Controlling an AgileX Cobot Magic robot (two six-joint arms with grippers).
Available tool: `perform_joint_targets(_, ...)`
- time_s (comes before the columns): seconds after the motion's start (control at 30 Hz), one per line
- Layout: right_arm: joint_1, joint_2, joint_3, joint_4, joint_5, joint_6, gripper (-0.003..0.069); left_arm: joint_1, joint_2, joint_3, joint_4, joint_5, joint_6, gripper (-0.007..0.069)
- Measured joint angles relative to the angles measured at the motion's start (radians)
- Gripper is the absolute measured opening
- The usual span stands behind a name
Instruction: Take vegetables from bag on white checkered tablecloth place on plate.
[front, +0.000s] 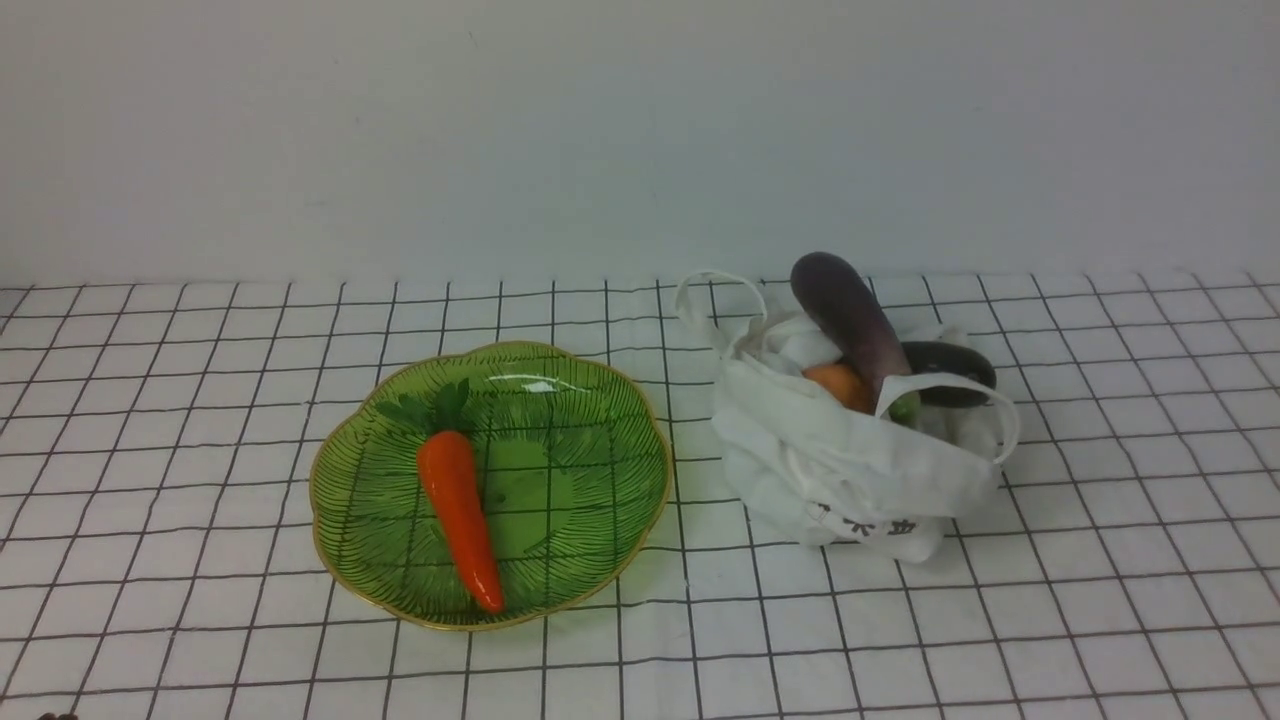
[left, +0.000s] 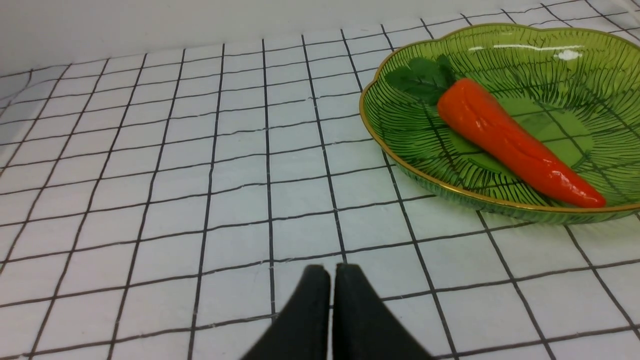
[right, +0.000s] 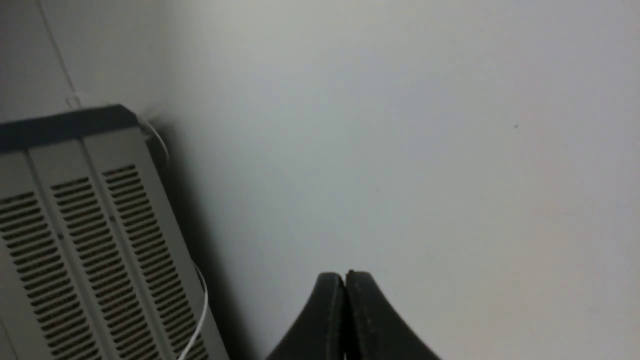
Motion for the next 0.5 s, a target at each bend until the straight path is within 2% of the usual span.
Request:
perform_joint_targets(0.17,-0.001,-0.021,0.122,-0.008,-0.147,0.004,-0.0013,0.0,0.0,0.0,0.0,0.0,0.0,-0.0008)
perform_joint_targets(0.5,-0.001,-0.021,0.131,-0.035,-0.264,-0.009,-0.0013,0.0,0.0,0.0,0.0,0.0,0.0,-0.0008)
